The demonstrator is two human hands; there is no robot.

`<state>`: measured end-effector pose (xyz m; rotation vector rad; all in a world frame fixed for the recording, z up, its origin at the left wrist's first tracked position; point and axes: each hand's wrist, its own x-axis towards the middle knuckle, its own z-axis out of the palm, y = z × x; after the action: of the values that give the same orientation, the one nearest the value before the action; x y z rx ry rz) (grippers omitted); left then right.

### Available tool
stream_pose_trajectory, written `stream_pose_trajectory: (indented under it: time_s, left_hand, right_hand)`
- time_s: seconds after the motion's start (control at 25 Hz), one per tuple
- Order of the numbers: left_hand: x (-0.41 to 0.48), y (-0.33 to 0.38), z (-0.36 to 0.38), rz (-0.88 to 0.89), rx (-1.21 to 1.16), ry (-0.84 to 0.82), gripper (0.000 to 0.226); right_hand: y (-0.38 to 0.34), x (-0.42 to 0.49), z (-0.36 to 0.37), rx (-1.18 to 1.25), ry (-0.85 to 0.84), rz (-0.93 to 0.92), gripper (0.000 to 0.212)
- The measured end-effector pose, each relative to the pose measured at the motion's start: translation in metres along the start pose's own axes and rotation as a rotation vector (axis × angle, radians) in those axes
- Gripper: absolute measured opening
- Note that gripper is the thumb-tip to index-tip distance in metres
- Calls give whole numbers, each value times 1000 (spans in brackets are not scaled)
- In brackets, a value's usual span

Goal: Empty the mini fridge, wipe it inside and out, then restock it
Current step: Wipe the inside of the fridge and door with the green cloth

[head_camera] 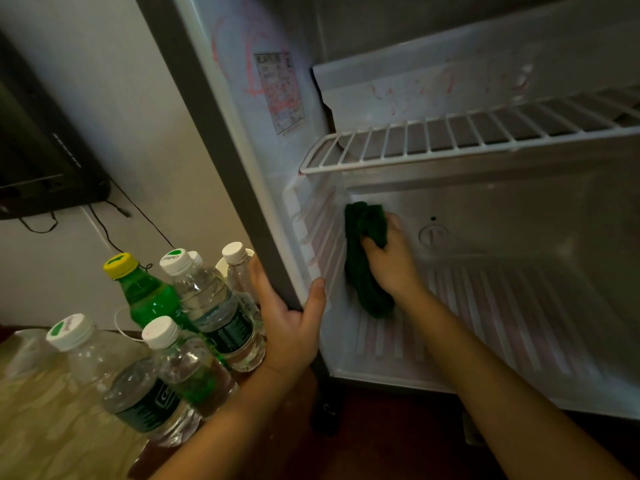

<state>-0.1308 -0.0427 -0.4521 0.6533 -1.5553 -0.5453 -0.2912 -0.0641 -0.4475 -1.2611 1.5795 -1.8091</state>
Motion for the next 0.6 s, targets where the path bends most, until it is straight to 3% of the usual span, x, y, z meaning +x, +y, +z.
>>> stream_pose_trajectory:
  time_s: [0.12, 0.24, 0.32, 0.48, 0.6]
  left_hand:
    - [-1, -4, 0, -3, -1, 14, 69]
    - [-1, -3, 1, 13, -9, 22, 66]
    - [-2, -1, 2, 27, -3, 26, 66]
    - [-2, -2, 1, 28, 6, 27, 73]
    - [-2, -3, 1, 32, -8, 25, 69]
  right_hand:
    - [3, -20, 12, -94, 62, -173, 33]
    - [3, -49, 8, -79, 13, -264, 35]
    - [0, -48, 0, -9, -25, -191, 26]
    - [1, 0, 1, 101, 51, 117, 25]
    - [2, -8, 15, 31, 84, 50, 29]
